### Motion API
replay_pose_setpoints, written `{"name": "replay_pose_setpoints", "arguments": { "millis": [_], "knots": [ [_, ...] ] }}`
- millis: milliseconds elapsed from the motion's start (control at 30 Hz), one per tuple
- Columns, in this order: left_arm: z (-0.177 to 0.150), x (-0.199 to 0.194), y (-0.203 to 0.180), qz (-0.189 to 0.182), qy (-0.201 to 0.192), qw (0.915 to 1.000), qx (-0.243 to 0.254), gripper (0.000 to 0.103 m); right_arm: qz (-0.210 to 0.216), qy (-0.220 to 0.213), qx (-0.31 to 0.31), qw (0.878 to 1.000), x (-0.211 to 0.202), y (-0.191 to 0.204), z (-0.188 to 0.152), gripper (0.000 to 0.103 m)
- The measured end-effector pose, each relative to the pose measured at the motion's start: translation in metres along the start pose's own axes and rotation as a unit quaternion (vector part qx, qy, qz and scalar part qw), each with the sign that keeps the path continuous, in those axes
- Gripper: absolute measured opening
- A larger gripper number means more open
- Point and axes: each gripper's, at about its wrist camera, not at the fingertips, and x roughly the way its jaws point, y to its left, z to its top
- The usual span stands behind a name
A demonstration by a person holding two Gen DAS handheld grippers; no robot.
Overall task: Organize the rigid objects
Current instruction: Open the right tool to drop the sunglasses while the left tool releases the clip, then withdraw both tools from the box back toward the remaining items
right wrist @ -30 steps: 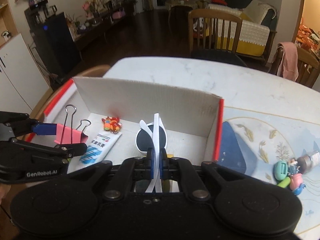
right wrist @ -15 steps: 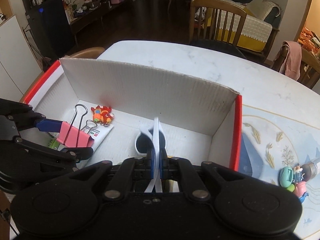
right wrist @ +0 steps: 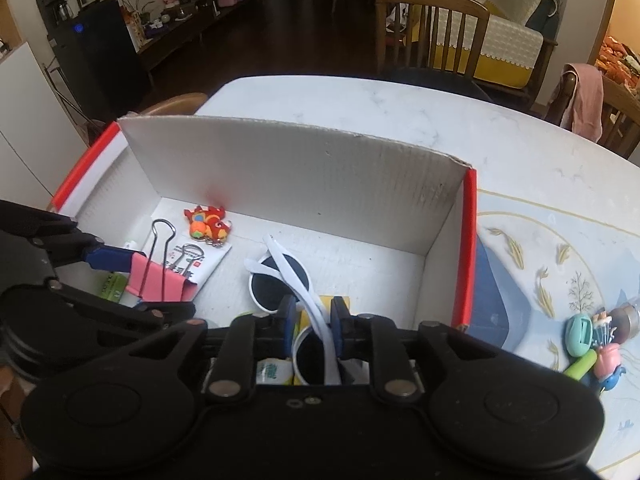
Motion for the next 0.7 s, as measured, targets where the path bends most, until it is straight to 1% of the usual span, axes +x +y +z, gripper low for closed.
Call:
{"name": "replay_pose_setpoints", "arguments": {
  "millis": [100, 167, 233, 267, 500, 700],
  "knots": [
    [-0.002, -0.003, 0.0, -0.002, -0.003, 1.0, -0.004, 0.056, 0.007, -0.006, 0.001, 1.0, -0.007, 0.0, -0.002, 0.026],
    [-0.004, -0.006, 0.0, -0.003, -0.004, 1.0, -0.008, 0.057, 0.011, -0.009, 0.002, 1.0, -0.012, 0.0, -0.004, 0.027],
    [-0.005, -0.009, -0.001, -0.004, -0.011, 0.9999, -0.01, 0.065, 0.014, -0.012, 0.002, 1.0, -0.017, -0.001, -0.005, 0.028],
    [-0.006, -0.012, -0.001, -0.003, -0.015, 0.9998, -0.01, 0.066, 0.016, -0.014, 0.002, 1.0, -0.019, -0.001, -0.005, 0.029],
    [-0.014, -0.031, -0.006, -0.004, -0.038, 0.9992, -0.012, 0.067, 0.023, -0.026, 0.0, 0.999, -0.039, -0.001, -0.008, 0.032],
    [-0.023, -0.052, -0.009, 0.004, -0.062, 0.9979, -0.016, 0.071, 0.031, -0.04, -0.003, 0.999, -0.057, 0.002, -0.012, 0.036]
  ]
}}
